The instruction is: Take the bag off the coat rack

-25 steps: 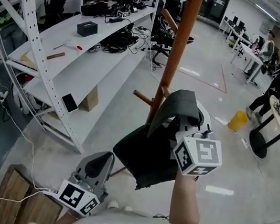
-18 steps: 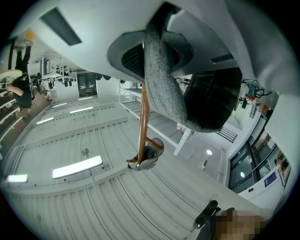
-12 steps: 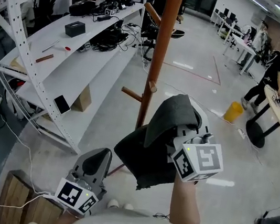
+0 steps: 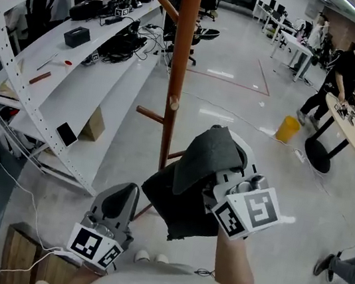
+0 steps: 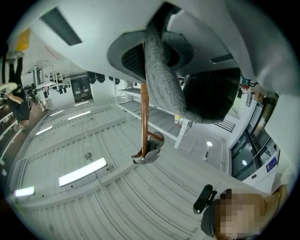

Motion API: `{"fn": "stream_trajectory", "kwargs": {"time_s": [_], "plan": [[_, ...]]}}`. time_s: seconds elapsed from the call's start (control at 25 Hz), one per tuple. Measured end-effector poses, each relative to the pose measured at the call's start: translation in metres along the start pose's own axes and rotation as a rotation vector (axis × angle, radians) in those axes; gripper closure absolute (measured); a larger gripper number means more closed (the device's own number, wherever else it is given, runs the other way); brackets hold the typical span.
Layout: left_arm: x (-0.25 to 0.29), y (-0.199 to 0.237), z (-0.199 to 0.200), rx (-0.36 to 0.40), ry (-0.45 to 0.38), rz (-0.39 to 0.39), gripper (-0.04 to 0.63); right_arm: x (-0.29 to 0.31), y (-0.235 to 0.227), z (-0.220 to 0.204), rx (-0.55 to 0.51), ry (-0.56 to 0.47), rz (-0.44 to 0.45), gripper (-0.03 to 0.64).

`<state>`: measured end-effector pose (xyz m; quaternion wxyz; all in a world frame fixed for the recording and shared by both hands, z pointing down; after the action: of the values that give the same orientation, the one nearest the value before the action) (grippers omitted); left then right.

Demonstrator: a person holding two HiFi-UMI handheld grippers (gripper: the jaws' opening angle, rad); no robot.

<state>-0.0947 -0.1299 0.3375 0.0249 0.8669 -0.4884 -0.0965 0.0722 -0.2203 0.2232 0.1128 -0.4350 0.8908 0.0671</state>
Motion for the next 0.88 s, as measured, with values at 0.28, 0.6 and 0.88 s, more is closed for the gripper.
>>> {"fn": "stream_trajectory", "kwargs": {"time_s": [0.28,0.6,0.88], "plan": [[0.009,-0.006,0.000,0.000,0.005,-0.030,0.575,-0.016,0.013,-0.010,0.020,0.018,0.035,0.598],[0.014,-0.011,0.004,0.011,0.006,-0.049,0.575,-0.030,0.023,-0.008,0.018,0.039,0.069,0.598],[0.015,-0.013,0.004,0.019,0.003,-0.057,0.575,-0.042,0.030,-0.018,0.033,0.048,0.102,0.598]]}}
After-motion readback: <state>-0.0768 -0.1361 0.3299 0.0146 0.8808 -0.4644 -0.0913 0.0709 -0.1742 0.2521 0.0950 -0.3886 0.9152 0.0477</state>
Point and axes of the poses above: the fingertips, and each gripper's own axes: x forward along the fingers, y to its left, z out of its top, the point moved 3 cm from there along -x, backward along the fingers, and after that the axes turned 1 degree about -x, right-handed, at the moved point
